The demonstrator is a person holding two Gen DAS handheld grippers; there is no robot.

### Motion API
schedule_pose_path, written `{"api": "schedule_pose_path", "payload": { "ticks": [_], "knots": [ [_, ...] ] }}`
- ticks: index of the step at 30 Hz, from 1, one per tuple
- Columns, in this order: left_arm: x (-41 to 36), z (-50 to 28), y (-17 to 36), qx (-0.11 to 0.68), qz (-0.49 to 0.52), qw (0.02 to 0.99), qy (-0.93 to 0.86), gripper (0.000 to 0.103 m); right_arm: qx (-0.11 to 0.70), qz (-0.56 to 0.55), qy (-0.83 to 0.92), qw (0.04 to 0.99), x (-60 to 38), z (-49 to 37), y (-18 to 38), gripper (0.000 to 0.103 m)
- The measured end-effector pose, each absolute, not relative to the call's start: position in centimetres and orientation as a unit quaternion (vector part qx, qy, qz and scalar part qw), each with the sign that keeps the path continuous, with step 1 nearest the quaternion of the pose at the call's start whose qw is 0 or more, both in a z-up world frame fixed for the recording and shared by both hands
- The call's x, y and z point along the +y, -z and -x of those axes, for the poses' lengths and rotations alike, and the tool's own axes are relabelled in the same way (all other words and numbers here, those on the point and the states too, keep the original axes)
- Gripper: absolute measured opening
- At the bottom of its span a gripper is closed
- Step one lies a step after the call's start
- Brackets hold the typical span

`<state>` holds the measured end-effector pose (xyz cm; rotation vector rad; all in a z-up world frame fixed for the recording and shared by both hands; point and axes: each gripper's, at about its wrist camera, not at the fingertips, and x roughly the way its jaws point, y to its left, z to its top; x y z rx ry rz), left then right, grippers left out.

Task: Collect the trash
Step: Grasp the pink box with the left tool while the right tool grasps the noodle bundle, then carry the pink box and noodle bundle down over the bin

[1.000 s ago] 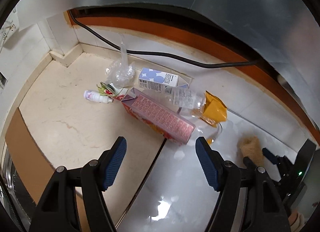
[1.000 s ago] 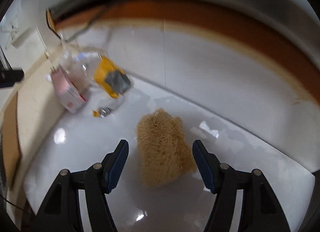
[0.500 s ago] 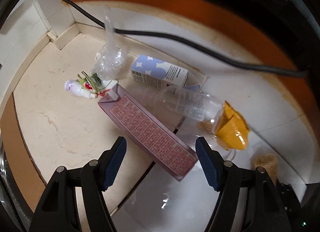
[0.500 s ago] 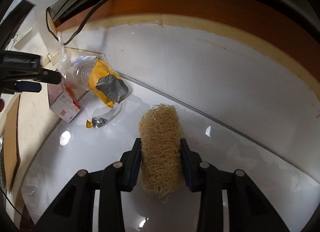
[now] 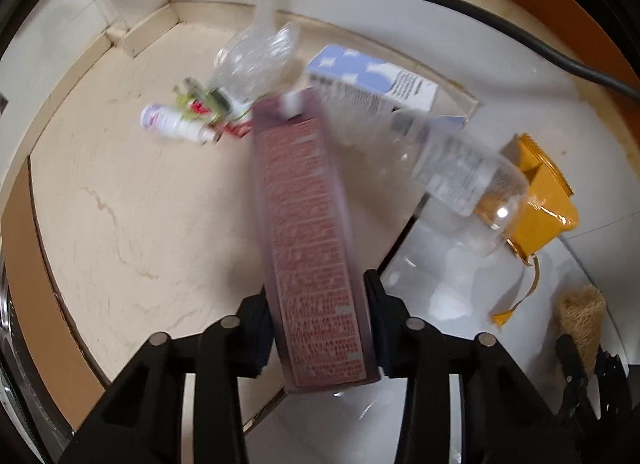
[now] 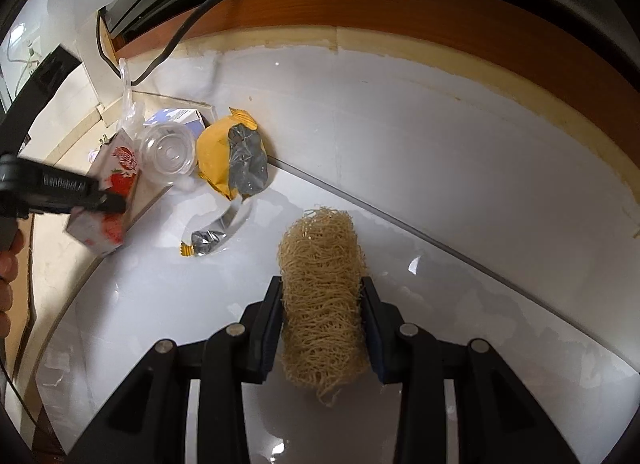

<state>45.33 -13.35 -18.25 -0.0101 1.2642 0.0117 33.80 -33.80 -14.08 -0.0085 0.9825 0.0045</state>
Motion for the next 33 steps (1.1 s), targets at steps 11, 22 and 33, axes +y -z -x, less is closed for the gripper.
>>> {"api": "schedule_pose_path", "payload": {
  "ticks": [11,22,33],
  "knots": [
    [-10.0,-37.7,14.5,0.558,0.000,0.830,0.024,0.034,0.473,-0.021,-0.010,0.881,-32.1,-30.6,12.3,0.033],
    [-5.5,-24.0,7.6,0.511,-0.033,0.850,0.122,0.034,0.450,-0.051,0.003,0.892,-26.5,-20.2,7.3,0.033],
    [1.3,-11.2,4.4,0.482,-0.043,0.855,0.188,0.034,0.447,-0.053,-0.020,0.893,-18.0,-9.0,4.7,0.033]
  ]
}}
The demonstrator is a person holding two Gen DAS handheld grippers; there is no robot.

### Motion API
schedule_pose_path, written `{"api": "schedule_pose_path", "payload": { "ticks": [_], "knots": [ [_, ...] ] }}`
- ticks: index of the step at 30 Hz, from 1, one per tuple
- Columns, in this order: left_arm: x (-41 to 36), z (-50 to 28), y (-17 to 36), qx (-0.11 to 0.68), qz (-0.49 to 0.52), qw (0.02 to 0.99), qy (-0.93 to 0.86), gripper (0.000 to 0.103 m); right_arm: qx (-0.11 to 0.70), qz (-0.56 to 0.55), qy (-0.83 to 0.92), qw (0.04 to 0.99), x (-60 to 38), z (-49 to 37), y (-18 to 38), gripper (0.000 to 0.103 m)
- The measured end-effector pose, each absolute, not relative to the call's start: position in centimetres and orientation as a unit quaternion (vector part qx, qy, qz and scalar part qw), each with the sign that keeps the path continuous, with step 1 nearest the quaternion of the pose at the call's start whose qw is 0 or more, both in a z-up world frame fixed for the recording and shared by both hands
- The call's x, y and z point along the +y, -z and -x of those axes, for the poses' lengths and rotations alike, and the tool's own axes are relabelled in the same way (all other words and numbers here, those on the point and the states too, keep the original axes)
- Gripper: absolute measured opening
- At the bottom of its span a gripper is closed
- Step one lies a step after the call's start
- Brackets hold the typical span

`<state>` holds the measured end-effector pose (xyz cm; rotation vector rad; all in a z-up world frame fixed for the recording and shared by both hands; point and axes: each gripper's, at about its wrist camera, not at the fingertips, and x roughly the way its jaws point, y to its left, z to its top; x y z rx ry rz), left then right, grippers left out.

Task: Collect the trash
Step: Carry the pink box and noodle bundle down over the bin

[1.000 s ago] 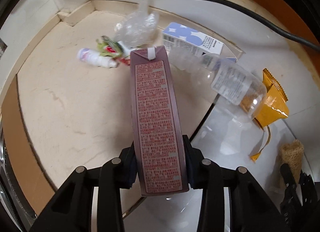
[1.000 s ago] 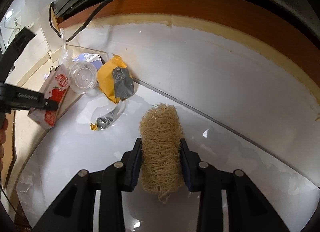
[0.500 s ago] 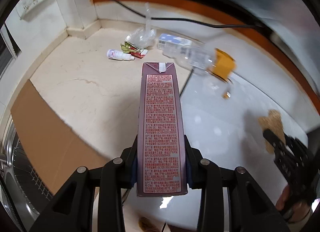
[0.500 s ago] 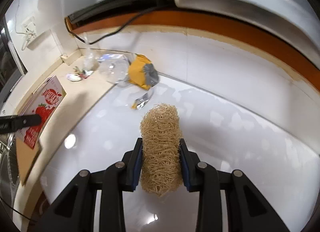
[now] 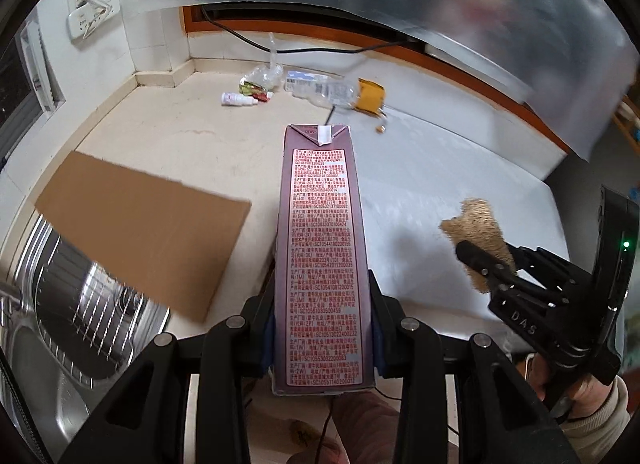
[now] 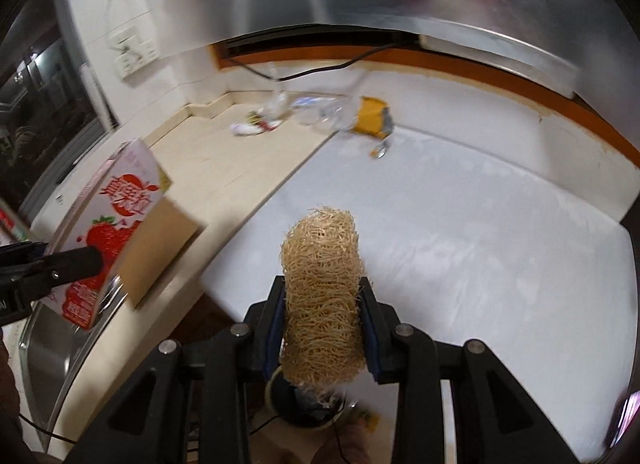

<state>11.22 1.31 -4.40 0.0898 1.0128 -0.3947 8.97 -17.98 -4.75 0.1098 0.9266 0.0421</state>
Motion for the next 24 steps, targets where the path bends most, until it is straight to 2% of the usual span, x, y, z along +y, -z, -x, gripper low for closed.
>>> {"api": "schedule_pose_path", "payload": {
  "ticks": [6,12,24],
  "knots": [
    [4.0,-6.7,6.3,0.486,-0.058,0.848,0.204,0.034,0.463,-0.056,-0.029,0.884,-14.4,-4.0,5.5,0.033],
    [5.6,-4.2,9.7,0.510,-0.077,0.835,0.194,0.034,0.511,-0.065,-0.044,0.856,-12.0,-1.8,8.8,0.033],
    [4.8,-3.8,20.3,0.574,-0.106,0.800,0.140,0.034,0.587,-0.072,-0.070,0.803,-10.7,-1.7,17.5,0.033]
  ]
}}
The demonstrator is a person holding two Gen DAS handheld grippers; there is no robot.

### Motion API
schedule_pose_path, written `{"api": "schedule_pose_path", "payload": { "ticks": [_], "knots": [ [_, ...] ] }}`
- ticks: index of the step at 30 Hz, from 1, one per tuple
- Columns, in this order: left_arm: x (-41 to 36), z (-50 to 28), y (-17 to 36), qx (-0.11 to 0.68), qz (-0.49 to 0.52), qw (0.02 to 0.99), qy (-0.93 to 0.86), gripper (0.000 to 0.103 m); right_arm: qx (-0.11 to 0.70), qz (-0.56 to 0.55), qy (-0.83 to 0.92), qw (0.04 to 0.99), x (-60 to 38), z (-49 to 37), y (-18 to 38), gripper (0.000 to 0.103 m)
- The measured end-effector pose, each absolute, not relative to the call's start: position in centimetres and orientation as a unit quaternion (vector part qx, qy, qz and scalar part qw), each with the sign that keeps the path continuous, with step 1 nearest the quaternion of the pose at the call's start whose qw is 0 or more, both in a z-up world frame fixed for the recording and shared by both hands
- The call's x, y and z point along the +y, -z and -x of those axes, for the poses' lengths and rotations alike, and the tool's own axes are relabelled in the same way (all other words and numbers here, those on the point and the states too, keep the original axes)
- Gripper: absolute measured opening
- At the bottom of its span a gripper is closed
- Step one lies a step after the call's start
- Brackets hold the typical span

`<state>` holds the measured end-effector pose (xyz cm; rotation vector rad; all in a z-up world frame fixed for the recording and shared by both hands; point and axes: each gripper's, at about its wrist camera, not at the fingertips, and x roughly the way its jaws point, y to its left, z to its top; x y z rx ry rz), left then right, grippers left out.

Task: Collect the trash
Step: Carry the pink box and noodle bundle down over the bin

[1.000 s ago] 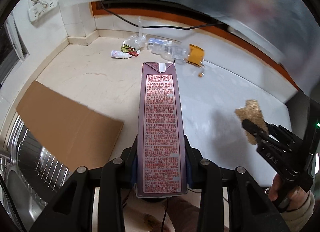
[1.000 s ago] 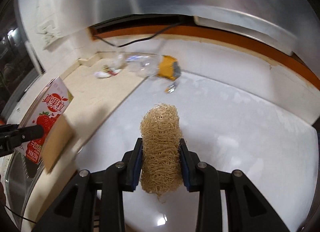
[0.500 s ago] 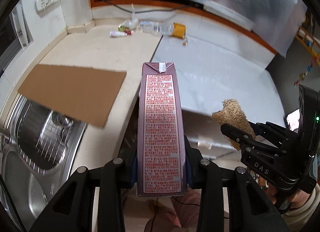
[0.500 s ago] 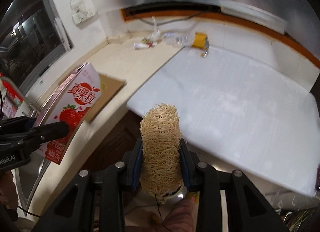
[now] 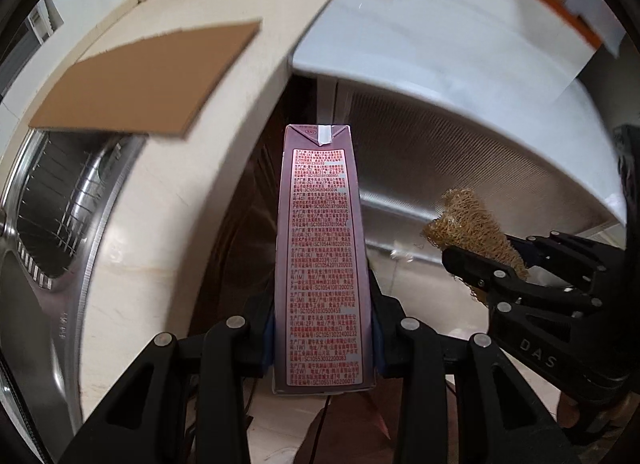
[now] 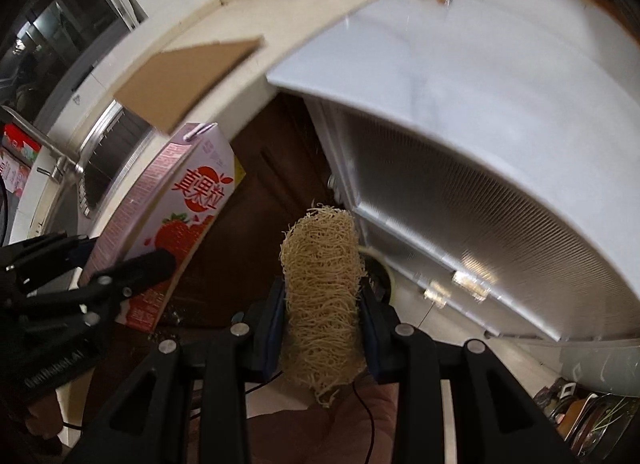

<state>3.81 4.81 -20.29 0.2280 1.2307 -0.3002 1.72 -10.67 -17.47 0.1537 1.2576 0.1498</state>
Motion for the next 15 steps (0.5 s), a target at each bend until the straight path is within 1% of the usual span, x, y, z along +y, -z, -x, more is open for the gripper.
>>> {"api": "schedule_pose_path", "payload": {
  "ticks": [6,11,15],
  "knots": [
    [4.7,-4.7,27.2,0.613,-0.103,0.777,0.100,0.034,0.618,-0.082,-0.080,0.778,-11.7,-3.0,23.6,0.033],
    [5.2,-5.1,31.7,0.631,-0.090,0.766,0.076,0.034,0.643,-0.124,-0.082,0.751,-13.8,-4.1,28.4,0.033],
    [5.7,-5.5,34.8,0.636,-0.092,0.764,0.058,0.035,0.654,-0.126,-0.087,0.741,-14.1,-4.5,31.4,0.033]
  ]
}}
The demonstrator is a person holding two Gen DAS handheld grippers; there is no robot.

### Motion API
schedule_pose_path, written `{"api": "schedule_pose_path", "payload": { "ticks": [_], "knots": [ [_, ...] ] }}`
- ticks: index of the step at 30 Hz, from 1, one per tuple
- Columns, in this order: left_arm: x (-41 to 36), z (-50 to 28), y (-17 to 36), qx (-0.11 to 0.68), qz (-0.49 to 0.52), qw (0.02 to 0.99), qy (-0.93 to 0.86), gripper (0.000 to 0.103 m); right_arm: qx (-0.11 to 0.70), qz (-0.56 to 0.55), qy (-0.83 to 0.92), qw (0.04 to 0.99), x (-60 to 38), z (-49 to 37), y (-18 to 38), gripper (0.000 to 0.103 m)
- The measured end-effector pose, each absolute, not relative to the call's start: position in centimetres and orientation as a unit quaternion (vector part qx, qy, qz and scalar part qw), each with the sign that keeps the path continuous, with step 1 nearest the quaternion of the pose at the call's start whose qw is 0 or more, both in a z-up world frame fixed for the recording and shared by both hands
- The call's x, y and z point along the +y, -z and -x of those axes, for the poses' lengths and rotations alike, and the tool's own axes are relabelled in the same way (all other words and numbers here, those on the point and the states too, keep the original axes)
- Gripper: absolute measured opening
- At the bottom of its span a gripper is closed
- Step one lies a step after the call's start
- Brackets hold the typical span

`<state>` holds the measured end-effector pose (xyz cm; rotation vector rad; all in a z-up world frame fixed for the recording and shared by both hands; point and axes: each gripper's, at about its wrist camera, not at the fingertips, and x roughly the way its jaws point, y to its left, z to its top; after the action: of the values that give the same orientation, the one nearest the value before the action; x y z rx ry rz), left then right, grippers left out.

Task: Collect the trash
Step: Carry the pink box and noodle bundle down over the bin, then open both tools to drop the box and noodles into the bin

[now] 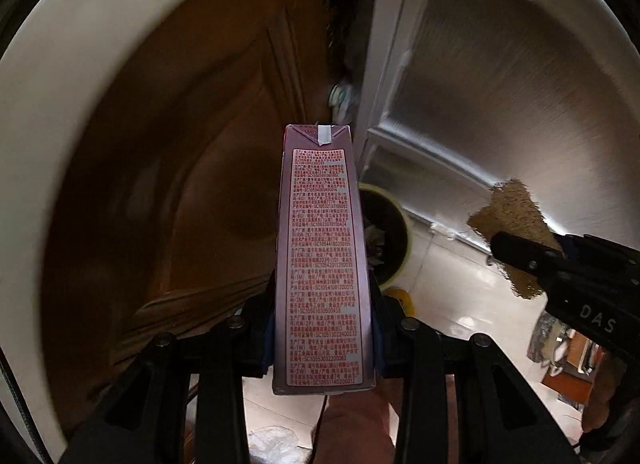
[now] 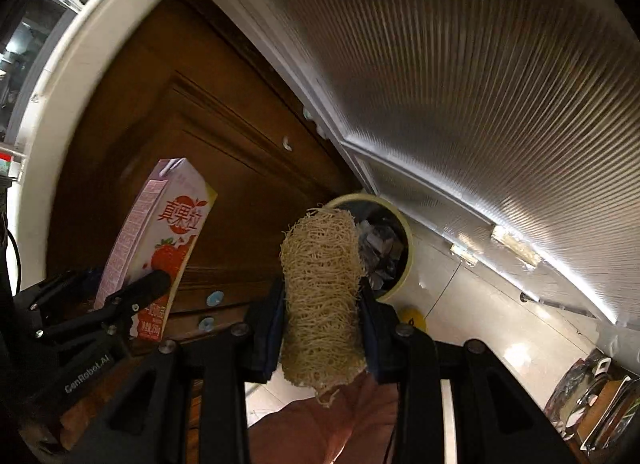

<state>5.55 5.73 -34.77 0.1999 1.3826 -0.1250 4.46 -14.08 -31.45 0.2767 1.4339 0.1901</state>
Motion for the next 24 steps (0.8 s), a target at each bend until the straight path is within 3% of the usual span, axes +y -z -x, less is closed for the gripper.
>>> {"api": "schedule_pose_path", "payload": {
  "ticks": [8,13,17,24],
  "knots": [
    [4.8,-7.2,42.5,0.653,-0.099,0.749,0.050,0.035,0.682,-0.120,-0.113,0.713,-12.2,-6.5,39.5,0.035],
    [4.1,-8.5,47.3,0.662,-0.107,0.739,0.066,0.036,0.693,-0.135,-0.103,0.700,-11.2,-8.1,44.2,0.042],
    [4.5,-9.7,50.5,0.680,-0.110,0.722,0.060,0.051,0.696,-0.141,-0.087,0.699,-11.8,-8.9,46.9,0.047],
    [5.8,-10.0,51.4,0.687,-0.113,0.716,0.040,0.054,0.698,-0.146,-0.075,0.697,-13.2,-8.1,48.4,0.051]
  ]
}}
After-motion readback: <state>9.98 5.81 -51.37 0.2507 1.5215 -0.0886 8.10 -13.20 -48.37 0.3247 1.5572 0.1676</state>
